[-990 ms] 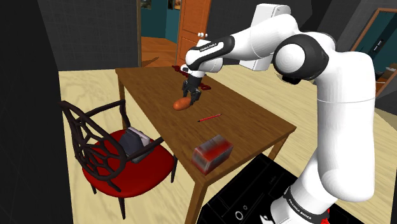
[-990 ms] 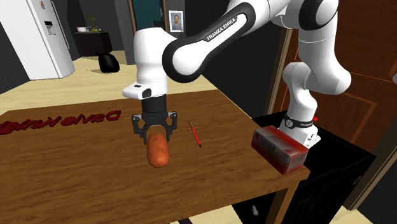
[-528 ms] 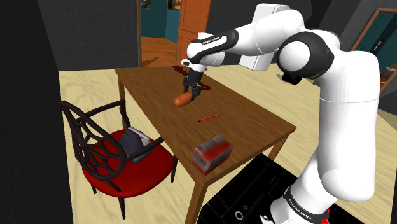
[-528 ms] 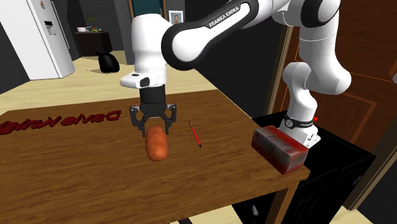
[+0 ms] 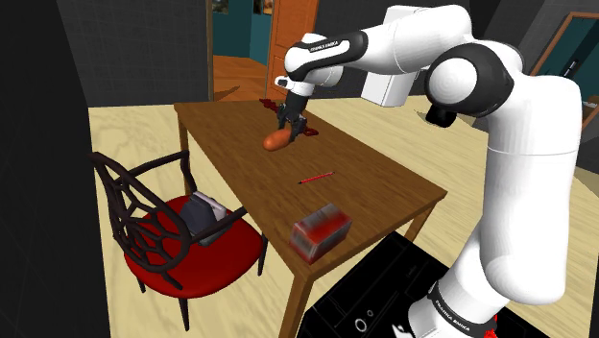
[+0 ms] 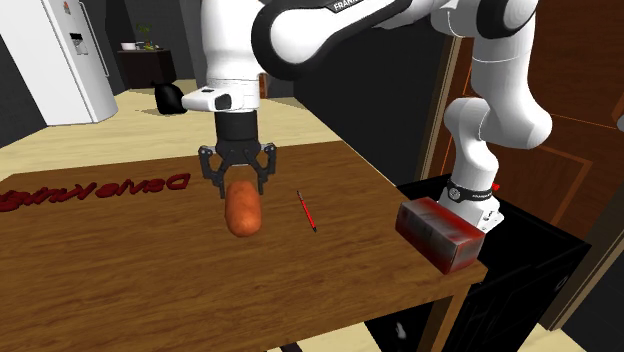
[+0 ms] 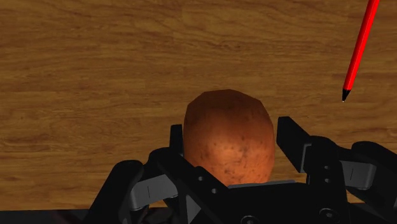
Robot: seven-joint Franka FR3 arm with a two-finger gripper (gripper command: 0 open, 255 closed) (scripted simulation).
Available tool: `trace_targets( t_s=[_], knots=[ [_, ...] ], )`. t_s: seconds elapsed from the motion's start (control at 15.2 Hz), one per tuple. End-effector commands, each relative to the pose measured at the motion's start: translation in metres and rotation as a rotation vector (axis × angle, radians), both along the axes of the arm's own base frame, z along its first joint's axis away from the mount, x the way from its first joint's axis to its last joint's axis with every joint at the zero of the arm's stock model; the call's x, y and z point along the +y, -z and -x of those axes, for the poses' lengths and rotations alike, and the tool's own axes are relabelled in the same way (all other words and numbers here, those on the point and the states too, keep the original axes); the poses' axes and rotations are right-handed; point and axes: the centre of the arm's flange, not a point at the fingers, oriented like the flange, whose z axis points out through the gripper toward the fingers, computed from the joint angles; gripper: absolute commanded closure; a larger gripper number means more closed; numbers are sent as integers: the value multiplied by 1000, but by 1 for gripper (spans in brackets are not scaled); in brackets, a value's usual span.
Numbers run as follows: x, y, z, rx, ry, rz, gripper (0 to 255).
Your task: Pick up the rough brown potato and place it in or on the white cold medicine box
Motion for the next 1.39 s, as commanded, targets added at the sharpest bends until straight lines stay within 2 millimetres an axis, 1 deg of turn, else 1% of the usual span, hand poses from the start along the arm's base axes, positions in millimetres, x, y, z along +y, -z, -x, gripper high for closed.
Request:
trace_targets(
  t_s=[0.0,0.86,1.32],
  knots=[
    [0,-10,0,0,0,0,255],
    [0,-77,0,0,0,0,255],
    [35,-82,86,0,0,0,255]
  ],
)
